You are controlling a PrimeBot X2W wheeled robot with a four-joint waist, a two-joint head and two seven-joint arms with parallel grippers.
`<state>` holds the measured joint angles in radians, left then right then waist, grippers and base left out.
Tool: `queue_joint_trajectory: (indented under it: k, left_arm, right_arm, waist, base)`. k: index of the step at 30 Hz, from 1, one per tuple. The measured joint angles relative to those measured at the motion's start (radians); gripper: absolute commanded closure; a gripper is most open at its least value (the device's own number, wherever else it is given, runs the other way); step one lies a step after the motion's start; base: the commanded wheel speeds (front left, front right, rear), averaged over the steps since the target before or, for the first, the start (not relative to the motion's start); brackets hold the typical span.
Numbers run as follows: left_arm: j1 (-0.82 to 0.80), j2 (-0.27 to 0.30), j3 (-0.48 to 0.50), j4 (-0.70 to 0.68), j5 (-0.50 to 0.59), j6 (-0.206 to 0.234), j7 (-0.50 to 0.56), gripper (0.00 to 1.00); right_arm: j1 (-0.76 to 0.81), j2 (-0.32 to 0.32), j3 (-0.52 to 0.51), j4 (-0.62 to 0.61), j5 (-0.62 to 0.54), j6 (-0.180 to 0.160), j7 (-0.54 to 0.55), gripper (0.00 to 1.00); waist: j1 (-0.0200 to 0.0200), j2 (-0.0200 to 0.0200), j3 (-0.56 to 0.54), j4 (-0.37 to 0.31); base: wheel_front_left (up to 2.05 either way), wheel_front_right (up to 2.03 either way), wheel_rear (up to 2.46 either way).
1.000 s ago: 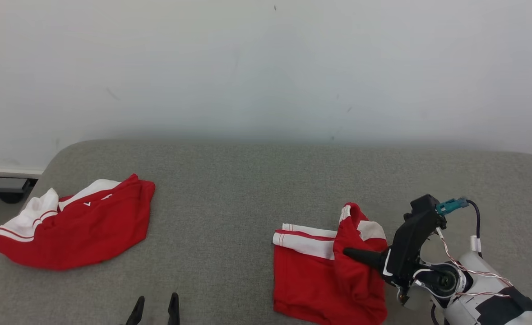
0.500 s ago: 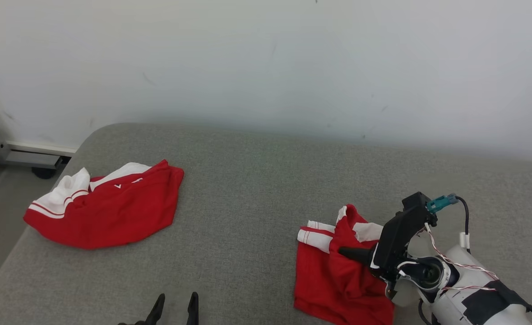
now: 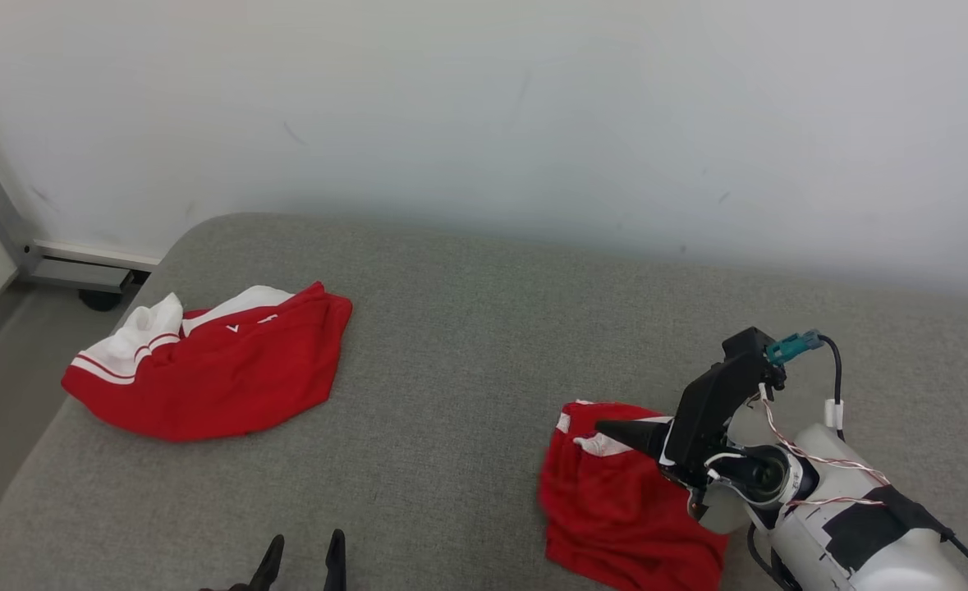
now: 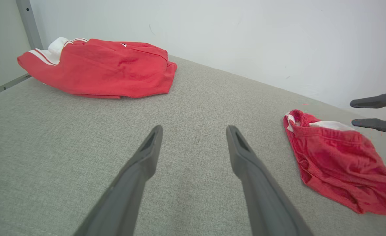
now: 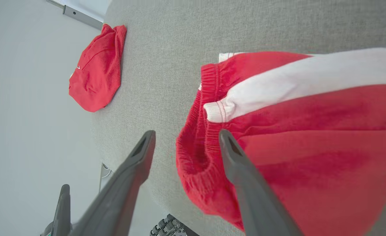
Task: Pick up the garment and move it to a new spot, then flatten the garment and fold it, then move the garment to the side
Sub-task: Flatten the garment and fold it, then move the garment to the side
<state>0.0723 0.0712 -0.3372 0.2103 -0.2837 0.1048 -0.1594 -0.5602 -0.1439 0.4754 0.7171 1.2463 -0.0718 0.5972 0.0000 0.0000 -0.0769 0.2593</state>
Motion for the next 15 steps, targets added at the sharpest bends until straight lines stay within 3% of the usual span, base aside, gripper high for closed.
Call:
queue_joint_trajectory:
  k: [6, 15]
  left_arm:
    - [0.002, 0.001, 0.005, -0.001, -0.002, 0.0, -0.009, 0.0]
    - [0.005, 0.016, 0.003, -0.025, 0.018, 0.002, -0.018, 0.0]
  right_arm:
    - [-0.001, -0.024, -0.016, -0.021, -0.006, 0.006, -0.042, 0.0]
    - [0.092, -0.154, 0.019, -0.084, -0.117, 0.03, -0.125, 0.0]
  waist:
    - [0.0, 0.0, -0.001, -0.029]
    - [0.0, 0.0001, -0.005, -0.075]
  base:
    - [0.0, 0.0, 0.0]
    - [0.0, 0.0, 0.0]
